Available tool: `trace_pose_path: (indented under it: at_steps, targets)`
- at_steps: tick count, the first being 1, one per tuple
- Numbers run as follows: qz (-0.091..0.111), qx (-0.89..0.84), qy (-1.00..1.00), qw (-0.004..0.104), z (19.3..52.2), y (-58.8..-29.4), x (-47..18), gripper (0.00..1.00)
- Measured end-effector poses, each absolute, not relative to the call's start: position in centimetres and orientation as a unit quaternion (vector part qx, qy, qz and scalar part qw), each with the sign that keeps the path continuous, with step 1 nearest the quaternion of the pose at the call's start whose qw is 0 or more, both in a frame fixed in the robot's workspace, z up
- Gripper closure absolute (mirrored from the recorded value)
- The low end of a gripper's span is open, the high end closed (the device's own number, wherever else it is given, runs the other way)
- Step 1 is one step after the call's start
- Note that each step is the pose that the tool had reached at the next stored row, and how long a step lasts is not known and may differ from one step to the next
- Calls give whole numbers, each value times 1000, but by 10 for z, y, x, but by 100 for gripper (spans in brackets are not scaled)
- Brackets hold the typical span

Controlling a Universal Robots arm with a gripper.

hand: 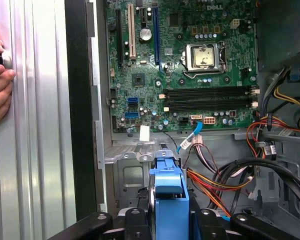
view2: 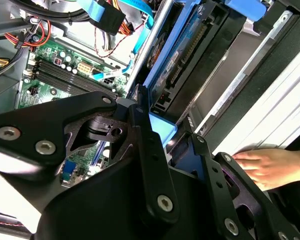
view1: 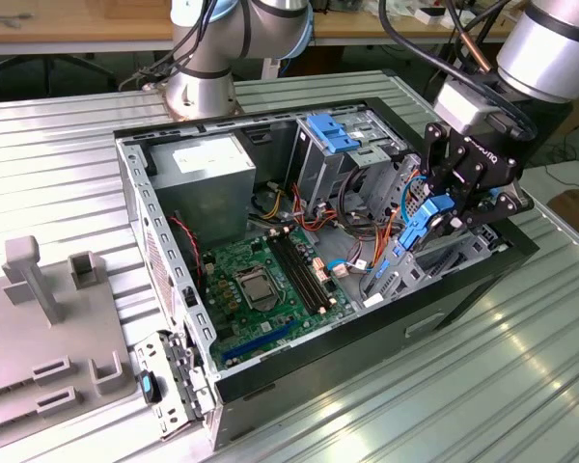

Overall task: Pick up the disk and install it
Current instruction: 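Insert the disk into the insertion slot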

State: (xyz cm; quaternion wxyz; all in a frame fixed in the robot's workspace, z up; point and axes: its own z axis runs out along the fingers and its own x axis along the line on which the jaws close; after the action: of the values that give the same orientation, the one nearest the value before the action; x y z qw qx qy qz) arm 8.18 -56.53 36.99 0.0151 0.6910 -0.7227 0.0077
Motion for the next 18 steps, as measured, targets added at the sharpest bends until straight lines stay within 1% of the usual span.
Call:
trace_pose_path:
  at_steps: [13, 14, 15, 16, 18]
  targets:
    - [8, 691, -723, 15, 369, -565, 82, 63]
    - [8, 691, -723, 15, 369, -565, 82, 62]
    - [8, 691, -723, 15, 369, -565, 82, 57]
    - [8, 691, -723, 15, 369, -565, 82, 50]
    - [8, 691, -723, 15, 369, -565, 82, 50]
